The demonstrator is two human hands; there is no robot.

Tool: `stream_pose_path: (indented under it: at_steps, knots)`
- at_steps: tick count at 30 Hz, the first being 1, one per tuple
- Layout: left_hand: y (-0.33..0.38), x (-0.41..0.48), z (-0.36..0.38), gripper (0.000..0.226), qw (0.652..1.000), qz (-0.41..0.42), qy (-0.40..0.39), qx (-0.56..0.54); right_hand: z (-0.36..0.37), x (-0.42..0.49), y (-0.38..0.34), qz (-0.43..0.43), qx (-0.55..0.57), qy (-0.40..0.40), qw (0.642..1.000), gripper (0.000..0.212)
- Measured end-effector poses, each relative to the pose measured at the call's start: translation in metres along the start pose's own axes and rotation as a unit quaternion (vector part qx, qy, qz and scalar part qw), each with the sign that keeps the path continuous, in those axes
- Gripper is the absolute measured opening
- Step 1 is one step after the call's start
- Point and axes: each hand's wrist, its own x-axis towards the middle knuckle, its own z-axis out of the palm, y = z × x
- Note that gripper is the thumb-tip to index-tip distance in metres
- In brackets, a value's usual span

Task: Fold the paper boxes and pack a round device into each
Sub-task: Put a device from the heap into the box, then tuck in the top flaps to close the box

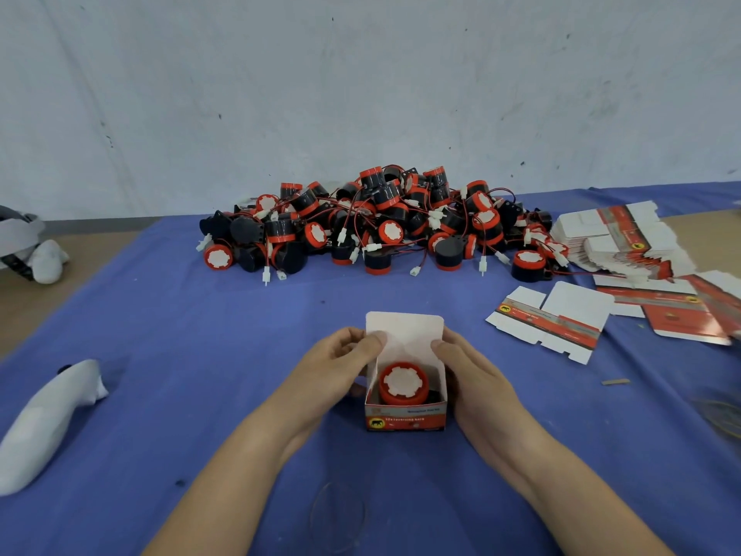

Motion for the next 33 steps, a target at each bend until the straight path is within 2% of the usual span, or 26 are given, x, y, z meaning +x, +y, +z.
stream_pose_path:
  at_steps: [2,5,7,10,15,18,20,22,25,28,33]
  knots:
    - [-0.001,0.000,0.000,0.035,0.998,0.040,-0.002,0.047,0.001,-0.002,0.000,0.005,-0.005,-0.023,1.000,0.035]
    - [-0.003,-0.002,0.006,0.017,0.988,0.100,-0.021,0.115,0.002,-0.005,-0.001,0.004,-0.021,-0.039,0.999,0.032]
    - [-0.004,-0.003,0.008,0.016,0.988,0.104,-0.026,0.114,0.002,-0.005,-0.003,0.002,-0.023,-0.038,0.999,0.036]
    - [-0.003,-0.003,0.008,0.014,0.989,0.100,-0.016,0.104,0.000,-0.005,-0.006,0.006,-0.003,-0.052,0.999,0.057]
    - [-0.006,-0.003,0.012,0.015,0.985,0.116,0.012,0.125,0.000,-0.007,-0.007,0.007,0.003,-0.076,0.997,0.059]
    - [-0.008,-0.005,0.011,0.020,0.981,0.127,-0.003,0.145,0.006,-0.009,-0.004,-0.017,-0.098,-0.077,0.992,0.053]
    - [-0.011,-0.006,0.008,0.023,0.983,0.121,-0.012,0.135,0.012,-0.012,-0.001,-0.042,-0.161,-0.064,0.984,0.035]
    - [-0.013,-0.010,0.005,0.026,0.985,0.119,-0.021,0.121,0.017,-0.014,0.002,-0.056,-0.175,-0.048,0.982,0.023]
    - [-0.013,-0.016,0.000,0.038,0.982,0.141,-0.018,0.126,0.022,-0.018,0.004,-0.084,-0.169,-0.018,0.982,0.028]
    - [-0.014,-0.020,-0.006,0.040,0.974,0.160,-0.013,0.158,0.023,-0.019,0.006,-0.114,-0.200,0.012,0.973,0.029]
    - [-0.017,-0.027,-0.013,0.070,0.960,0.148,0.004,0.237,0.003,-0.021,-0.001,-0.091,-0.254,-0.019,0.963,0.054]
